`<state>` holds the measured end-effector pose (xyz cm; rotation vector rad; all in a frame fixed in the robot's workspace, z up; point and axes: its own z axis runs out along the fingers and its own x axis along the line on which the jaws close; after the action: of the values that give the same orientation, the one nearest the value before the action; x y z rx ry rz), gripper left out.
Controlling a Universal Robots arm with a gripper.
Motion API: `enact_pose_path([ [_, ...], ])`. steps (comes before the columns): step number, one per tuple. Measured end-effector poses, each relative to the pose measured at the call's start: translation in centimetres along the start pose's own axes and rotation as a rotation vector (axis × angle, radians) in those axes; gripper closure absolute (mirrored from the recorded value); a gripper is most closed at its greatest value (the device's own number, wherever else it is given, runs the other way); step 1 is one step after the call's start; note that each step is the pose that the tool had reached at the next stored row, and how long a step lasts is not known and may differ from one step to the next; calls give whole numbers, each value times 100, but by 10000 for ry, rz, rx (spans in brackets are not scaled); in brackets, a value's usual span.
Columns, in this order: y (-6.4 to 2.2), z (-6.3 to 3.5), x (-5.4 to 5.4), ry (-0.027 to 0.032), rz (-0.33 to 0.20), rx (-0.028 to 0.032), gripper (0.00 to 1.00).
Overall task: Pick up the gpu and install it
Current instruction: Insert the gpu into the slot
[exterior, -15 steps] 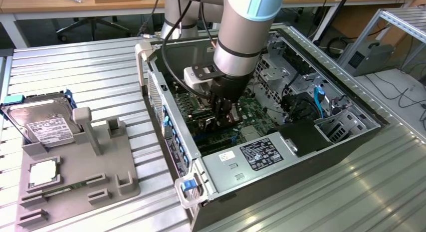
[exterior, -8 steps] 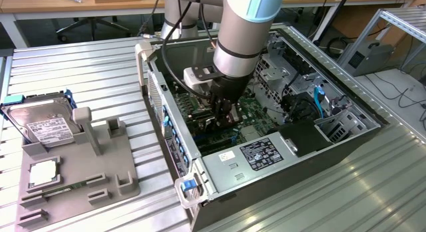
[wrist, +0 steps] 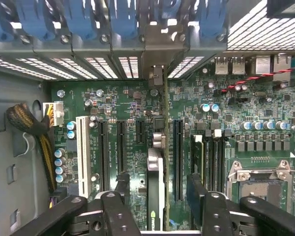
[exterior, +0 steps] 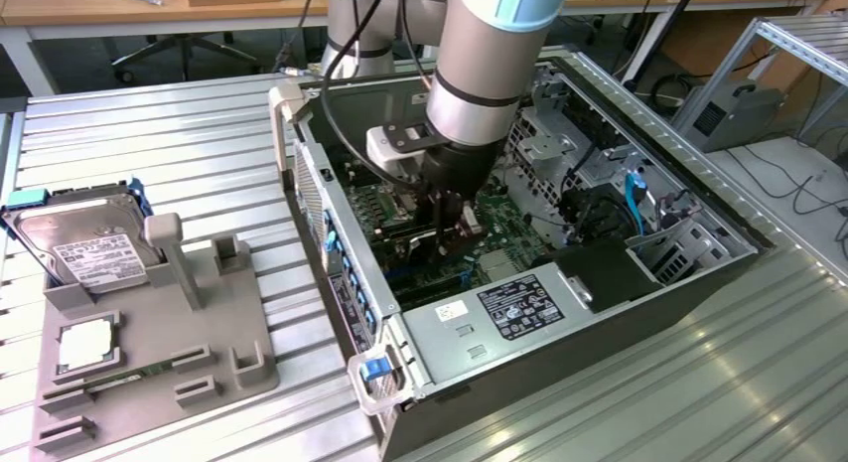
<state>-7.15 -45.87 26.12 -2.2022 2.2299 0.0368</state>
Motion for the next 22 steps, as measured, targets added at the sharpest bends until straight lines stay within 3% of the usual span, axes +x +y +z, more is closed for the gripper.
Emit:
enact_pose_path([
  [5,1,-93,-3,-1,-2,3,42],
  [19,9,-94,-4,2,-1,4,42],
  [20,10,-94,-4,3,-1,4,43],
  [22,9,-94,-4,2,-1,4,56],
])
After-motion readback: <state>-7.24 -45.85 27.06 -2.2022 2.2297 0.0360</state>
